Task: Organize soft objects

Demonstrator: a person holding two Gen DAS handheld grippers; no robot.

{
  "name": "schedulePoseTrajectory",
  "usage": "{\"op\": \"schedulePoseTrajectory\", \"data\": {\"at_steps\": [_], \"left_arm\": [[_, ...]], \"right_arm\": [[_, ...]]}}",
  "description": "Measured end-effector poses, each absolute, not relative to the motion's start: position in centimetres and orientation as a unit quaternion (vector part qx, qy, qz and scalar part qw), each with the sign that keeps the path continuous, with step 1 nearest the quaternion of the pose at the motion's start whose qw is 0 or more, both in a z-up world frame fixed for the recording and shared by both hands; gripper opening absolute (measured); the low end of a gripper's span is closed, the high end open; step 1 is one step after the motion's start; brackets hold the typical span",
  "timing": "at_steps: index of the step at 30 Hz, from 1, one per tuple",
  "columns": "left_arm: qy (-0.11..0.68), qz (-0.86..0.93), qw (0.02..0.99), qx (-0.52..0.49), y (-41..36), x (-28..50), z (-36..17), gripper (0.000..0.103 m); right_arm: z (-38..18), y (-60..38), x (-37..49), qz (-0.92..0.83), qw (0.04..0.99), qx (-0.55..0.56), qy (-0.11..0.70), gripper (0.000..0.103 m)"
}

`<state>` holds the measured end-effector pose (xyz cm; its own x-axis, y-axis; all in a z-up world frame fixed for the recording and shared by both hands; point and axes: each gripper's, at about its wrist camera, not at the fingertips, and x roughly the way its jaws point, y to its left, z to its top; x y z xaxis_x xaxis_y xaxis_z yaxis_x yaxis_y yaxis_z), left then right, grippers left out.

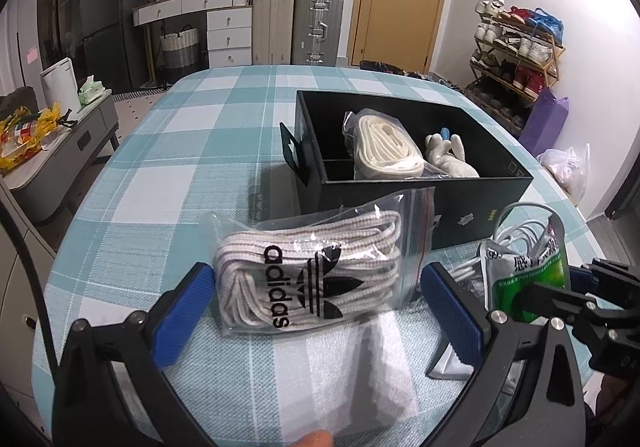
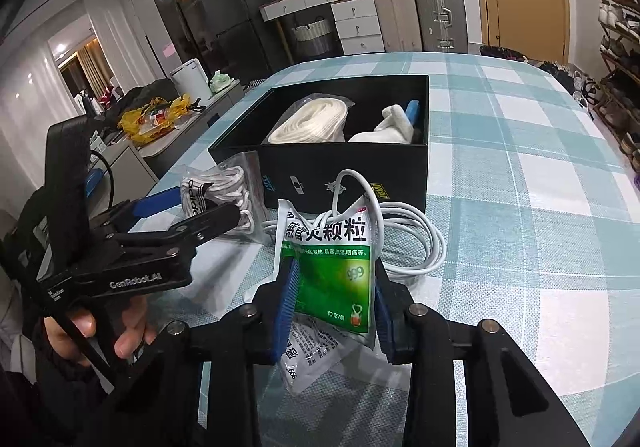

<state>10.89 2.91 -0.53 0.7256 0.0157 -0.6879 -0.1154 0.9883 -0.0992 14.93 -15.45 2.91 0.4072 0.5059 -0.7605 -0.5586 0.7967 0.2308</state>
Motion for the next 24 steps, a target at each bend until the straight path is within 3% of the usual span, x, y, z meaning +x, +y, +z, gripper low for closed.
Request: {"op": "schedulePoseTrajectory", "data": {"at_steps": [13,24], "left_arm": [[0.410,0.049,0.909,-0.057,2.9,12.7,-1.8,0.102],[0.393,0.027,0.919,-0.038,2.5,11.7,-1.2,0.081]], "right_arm": [[2.8,-15.4,15.1,0.320,0.835,-0.031,0.447,0.035],[2.6,-15.6,15.2,0.322,0.833,-0.035,0.450,0.035]]}}
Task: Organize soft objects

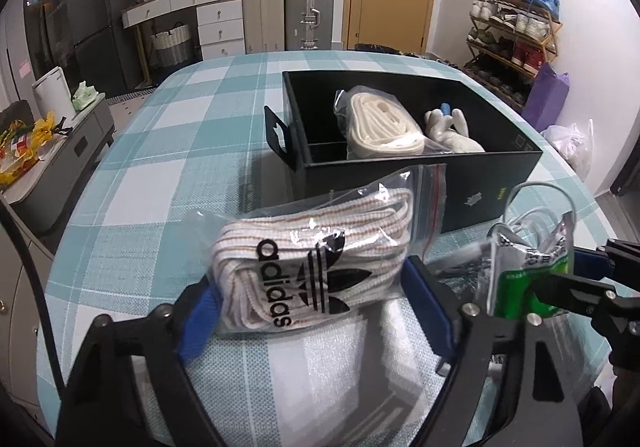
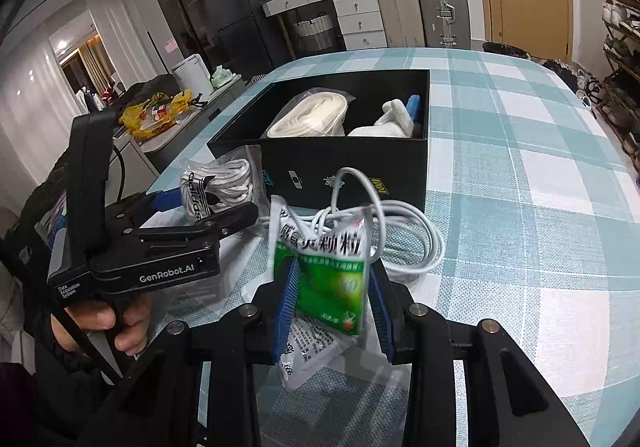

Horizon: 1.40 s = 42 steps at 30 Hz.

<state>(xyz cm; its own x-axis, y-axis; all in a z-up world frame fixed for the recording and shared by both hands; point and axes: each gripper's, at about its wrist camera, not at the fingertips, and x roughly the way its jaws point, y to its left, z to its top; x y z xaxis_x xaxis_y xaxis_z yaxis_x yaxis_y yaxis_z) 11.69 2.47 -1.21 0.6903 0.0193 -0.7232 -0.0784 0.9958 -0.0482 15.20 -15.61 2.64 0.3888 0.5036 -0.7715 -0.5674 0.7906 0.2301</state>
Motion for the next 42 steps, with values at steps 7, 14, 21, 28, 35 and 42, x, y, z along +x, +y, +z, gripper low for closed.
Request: {"op": "schedulePoseTrajectory", "data": {"at_steps": [7,14,21,28,35,42], "left_arm": [[0.390,0.013,0.919,-0.055,3.1,11.2,-0.9,0.052],[0.386,-0.010,0.921,-0.057,2.9,10.7,-0.6,0.047],[0.389,-0.021,0.919,-0.065,3.1,10.3,-0.5,0.047],[0.389,-0.025,0.918,-0.065,3.1,10.1,-0.4,0.048],[0.385,-0.028,0.921,-0.056,2.9,10.5,0.0,0.066],[0.390,-0.031,0.919,-0.039,2.6,11.6,-0.1,0.066]], "right_arm": [[2.6,-15.9,14.8,0.335,0.826,-0.039,0.452,0.035],[2.9,-15.6,14.2,0.351,0.824,-0.037,0.443,0.035],[3.3,-16.2,14.2,0.325,0.834,-0.055,0.443,0.036],[4.2,-18.2,14.9,0.311,0.847,-0.055,0.428,0.041],[2.9,-17.4,15.9,0.324,0.836,-0.042,0.441,0.050],[1.5,-16.3,17.1,0.340,0.822,-0.035,0.455,0.057]]}}
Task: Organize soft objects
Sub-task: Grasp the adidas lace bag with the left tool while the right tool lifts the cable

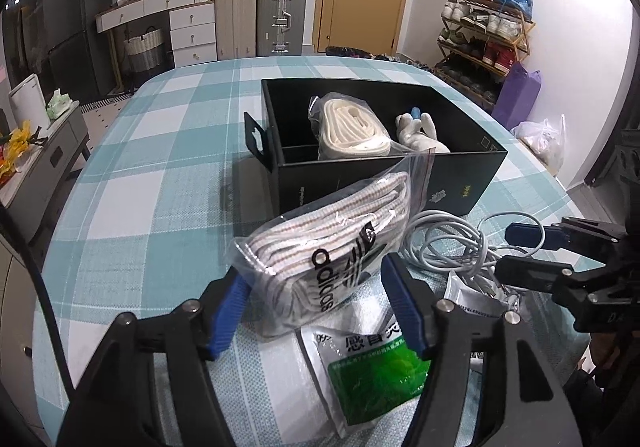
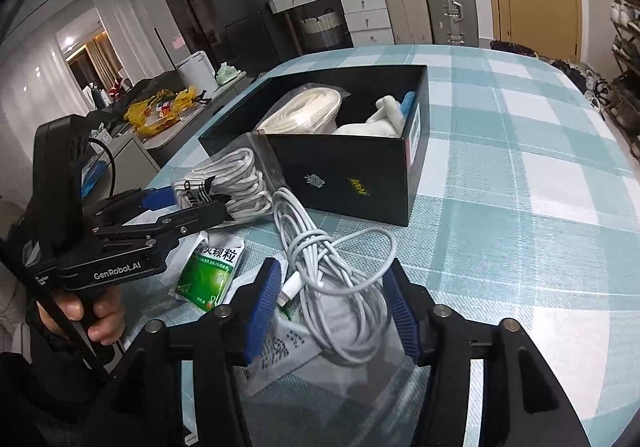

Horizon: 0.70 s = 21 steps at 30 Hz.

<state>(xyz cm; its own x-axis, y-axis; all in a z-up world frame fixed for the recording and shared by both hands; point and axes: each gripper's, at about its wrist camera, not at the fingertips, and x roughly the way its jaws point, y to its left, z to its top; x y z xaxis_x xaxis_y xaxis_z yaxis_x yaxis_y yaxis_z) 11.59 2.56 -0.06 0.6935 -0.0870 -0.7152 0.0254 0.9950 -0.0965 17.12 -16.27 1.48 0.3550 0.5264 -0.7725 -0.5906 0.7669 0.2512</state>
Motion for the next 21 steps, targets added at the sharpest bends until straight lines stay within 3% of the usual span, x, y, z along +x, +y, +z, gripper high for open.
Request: {"op": "schedulePoseTrajectory", "data": {"at_steps": [21], "left_arm": [[0.370,-0.139,0.918,-0.029,0.7,10.9,1.0,0.064]], "right_arm": [[-0.5,-14.5,18.7,0.352,0.812,-0.052,0.463,0.052]]}}
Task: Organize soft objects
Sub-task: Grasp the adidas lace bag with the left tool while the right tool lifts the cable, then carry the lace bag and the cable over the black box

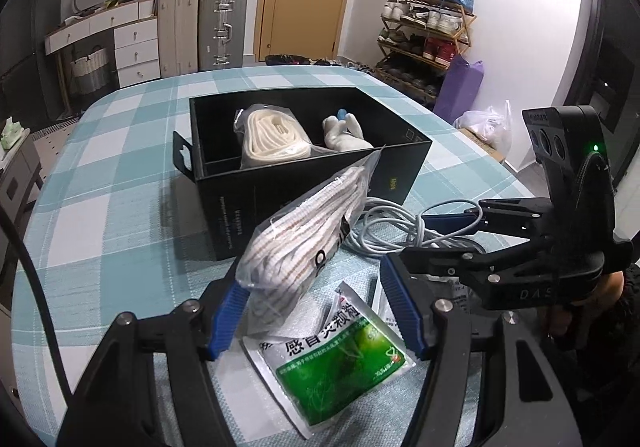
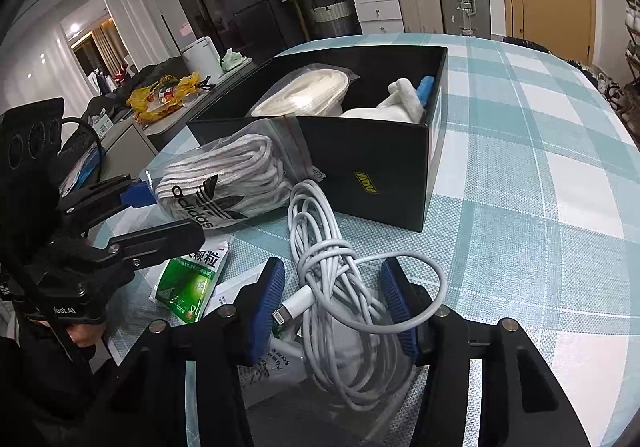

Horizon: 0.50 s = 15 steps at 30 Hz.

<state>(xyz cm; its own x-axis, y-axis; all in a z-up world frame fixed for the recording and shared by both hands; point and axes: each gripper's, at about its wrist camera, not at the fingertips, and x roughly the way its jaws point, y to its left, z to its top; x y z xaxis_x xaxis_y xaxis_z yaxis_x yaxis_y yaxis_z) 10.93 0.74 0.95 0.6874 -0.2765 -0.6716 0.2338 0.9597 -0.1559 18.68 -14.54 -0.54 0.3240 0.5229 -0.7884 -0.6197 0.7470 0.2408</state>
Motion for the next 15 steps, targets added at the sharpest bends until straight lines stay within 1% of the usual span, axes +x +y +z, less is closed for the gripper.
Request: {"op": "schedulePoseTrajectory", "data": {"at_steps": [1,3,7,9,10,12,13,14,15], "left_arm": [[0.370,-0.142,0.918,-0.029,0.6,10.9,0.9,0.063],[0.372,-0.143,0.917,-0.028,0.3,11.2,0.7,0.052],[0.378,-0.130,0.917,-0.017,-0.4,11.8,0.2,0.045],[0.380,-0.127,0.916,-0.014,-0.6,11.9,0.1,0.038],[0.379,-0.128,0.916,-0.016,-0.7,11.9,0.1,0.037],[0.375,-0.129,0.918,-0.016,-0.7,11.8,0.1,0.025],[0.374,-0.130,0.918,-0.019,-0.6,11.7,0.1,0.024],[0.372,-0.131,0.919,-0.022,-0.5,11.6,0.2,0.022],[0.370,-0.131,0.920,-0.026,-0.5,11.4,0.3,0.021]], "right_arm": [[-0.6,-14.5,18.7,0.352,0.812,-0.051,0.463,0.052],[-0.5,-14.4,18.6,0.352,0.812,-0.053,0.463,0.052],[-0.6,-14.3,18.5,0.352,0.812,-0.053,0.462,0.052],[-0.6,-14.4,18.5,0.352,0.812,-0.053,0.462,0.051],[-0.6,-14.4,18.5,0.353,0.812,-0.051,0.461,0.050],[-0.4,-14.7,18.4,0.354,0.814,-0.050,0.459,0.046],[-0.3,-14.7,18.3,0.354,0.815,-0.050,0.456,0.044],[-0.2,-14.8,18.3,0.355,0.817,-0.050,0.452,0.039],[0.0,-14.8,18.2,0.354,0.819,-0.052,0.449,0.038]]}}
